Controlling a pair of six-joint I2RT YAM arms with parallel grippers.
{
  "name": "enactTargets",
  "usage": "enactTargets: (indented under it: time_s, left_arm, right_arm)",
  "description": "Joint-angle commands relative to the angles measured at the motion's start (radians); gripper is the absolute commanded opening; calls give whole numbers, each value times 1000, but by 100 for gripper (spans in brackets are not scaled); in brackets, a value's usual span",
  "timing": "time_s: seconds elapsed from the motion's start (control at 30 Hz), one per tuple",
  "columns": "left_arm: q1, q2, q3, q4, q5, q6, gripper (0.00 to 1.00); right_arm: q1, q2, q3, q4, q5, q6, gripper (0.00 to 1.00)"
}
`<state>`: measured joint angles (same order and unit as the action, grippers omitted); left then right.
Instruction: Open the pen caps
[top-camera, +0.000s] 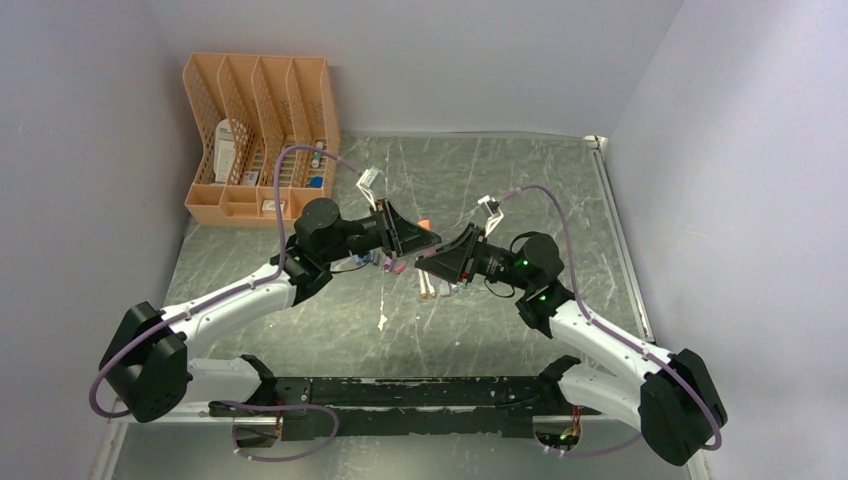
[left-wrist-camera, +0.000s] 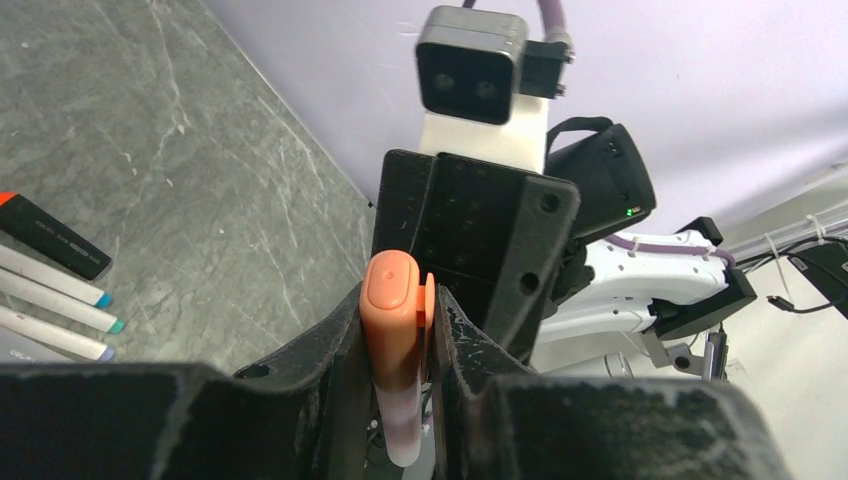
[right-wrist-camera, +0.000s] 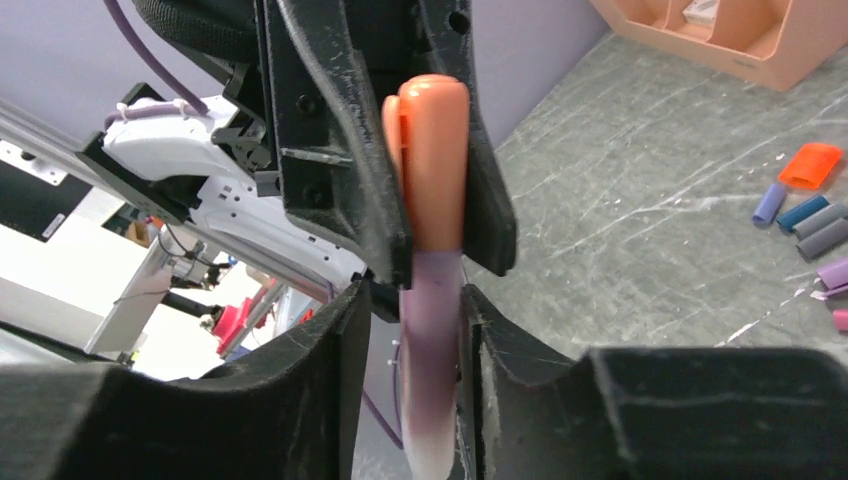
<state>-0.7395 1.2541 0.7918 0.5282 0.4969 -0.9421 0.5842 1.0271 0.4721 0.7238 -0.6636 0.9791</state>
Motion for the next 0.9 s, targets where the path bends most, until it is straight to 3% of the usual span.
enactTargets:
  time_s: [0.0,0.17,0.27,0.43,0.63,0.87]
  left_arm:
    - [-5,15,24,20,-14,3,7]
    - [-5,19,35,5,7,9,7]
    - [-6,24,36,17,28,2,7]
    - [-6,62,16,136,93,-60,7]
    - [33,83,54,180,50,-39,7]
    - [238,203,266,264,25,-60,7]
  right_arm:
    - [1,-45,38,-97,-5,-73,39]
    - [-10,-84,69,-194,21,-128,46]
    - [-20,-83,64,-185,10,-124,35]
    - [-27,-69,45,-130,-9,-94,0]
    - [-25,-81,-8,-61,-58,-42,0]
    - [54,-227,-204,-119,17,11,0]
